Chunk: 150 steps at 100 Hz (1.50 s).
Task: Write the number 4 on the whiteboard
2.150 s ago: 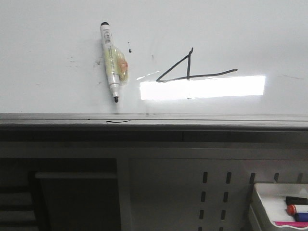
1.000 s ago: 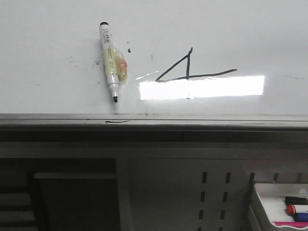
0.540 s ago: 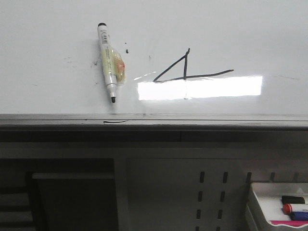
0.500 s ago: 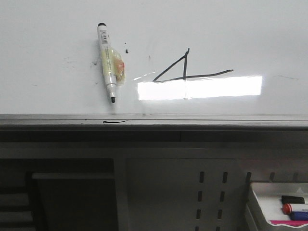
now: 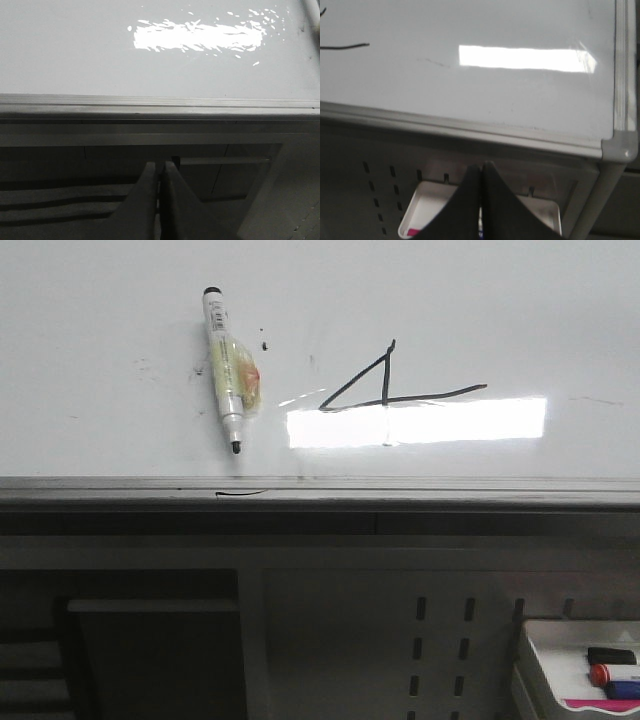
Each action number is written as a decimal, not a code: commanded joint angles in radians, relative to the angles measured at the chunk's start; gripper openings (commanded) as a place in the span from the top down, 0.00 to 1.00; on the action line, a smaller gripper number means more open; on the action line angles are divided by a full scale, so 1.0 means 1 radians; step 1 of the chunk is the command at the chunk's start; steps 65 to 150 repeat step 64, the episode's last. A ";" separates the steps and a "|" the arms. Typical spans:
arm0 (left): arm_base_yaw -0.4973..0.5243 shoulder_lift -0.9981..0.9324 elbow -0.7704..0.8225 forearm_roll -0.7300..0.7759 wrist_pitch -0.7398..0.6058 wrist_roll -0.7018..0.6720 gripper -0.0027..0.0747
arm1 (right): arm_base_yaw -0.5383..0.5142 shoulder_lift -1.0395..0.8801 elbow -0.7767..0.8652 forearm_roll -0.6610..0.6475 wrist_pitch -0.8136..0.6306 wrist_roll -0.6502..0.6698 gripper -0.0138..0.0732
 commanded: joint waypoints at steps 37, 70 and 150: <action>0.003 -0.024 0.034 -0.019 -0.045 -0.008 0.99 | -0.008 -0.024 0.017 -0.019 0.057 0.003 0.92; 0.003 -0.024 0.034 -0.019 -0.045 -0.008 0.99 | -0.008 -0.024 0.017 -0.019 0.057 0.003 0.92; 0.003 -0.024 0.034 -0.019 -0.045 -0.008 0.99 | -0.008 -0.024 0.017 -0.019 0.057 0.003 0.92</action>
